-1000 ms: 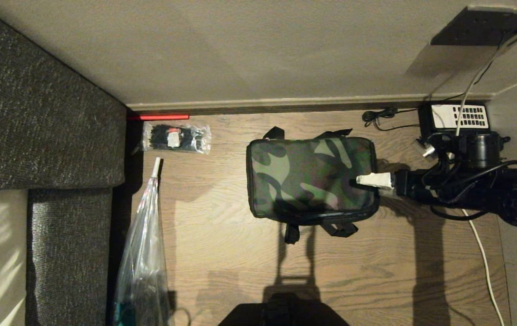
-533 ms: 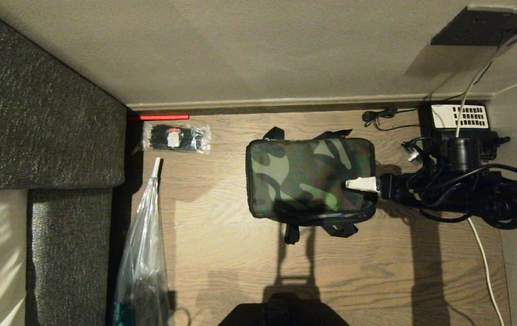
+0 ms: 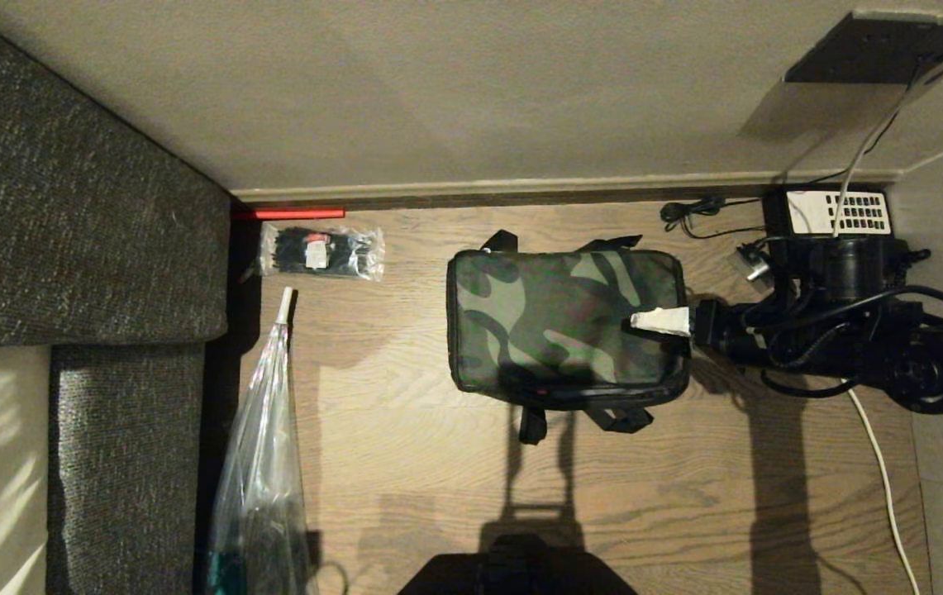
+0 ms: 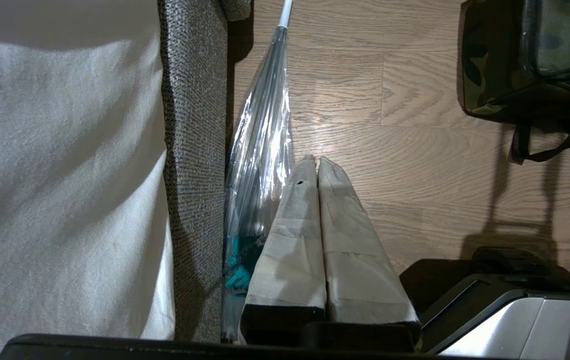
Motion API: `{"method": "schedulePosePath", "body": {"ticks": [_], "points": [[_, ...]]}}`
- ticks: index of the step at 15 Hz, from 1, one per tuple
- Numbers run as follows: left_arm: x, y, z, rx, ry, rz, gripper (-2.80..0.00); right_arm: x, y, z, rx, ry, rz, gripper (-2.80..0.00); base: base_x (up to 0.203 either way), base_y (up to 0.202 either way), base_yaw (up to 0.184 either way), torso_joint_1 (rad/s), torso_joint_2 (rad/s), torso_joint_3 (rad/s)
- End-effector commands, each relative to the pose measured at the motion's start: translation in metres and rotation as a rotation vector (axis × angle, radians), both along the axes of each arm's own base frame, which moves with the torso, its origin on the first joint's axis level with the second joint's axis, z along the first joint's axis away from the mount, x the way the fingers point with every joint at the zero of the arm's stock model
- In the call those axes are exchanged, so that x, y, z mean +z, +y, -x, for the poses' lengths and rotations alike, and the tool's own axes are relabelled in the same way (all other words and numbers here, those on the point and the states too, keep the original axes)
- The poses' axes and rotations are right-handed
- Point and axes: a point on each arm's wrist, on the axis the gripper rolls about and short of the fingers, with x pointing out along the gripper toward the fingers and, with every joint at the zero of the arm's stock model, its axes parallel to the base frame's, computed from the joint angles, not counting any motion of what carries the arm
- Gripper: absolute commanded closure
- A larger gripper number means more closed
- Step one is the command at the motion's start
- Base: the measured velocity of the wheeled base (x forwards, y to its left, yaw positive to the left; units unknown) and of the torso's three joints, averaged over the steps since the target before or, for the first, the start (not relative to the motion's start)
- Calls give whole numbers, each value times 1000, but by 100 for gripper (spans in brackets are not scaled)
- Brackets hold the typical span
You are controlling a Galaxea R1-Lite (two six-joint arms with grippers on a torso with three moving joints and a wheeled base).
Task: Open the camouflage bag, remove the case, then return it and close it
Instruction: Open the top of the storage box
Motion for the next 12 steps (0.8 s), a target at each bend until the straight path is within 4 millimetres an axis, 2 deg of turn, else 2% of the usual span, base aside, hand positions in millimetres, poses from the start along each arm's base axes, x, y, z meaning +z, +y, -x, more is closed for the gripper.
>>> {"method": "schedulePosePath", "body": {"ticks": [1,7,12], "points": [[0,0,0,0,0,1,0,2,0,1,3,-12,3,0,0,0,0,0,0,0],[0,0,0,0,0,1,0,1,-1,-1,-13,-13,11,0,0,0,0,0,0,0],[0,0,0,0,0,1,0,13,-2,-4,-48,-50,11,0,0,0,0,0,0,0]]}}
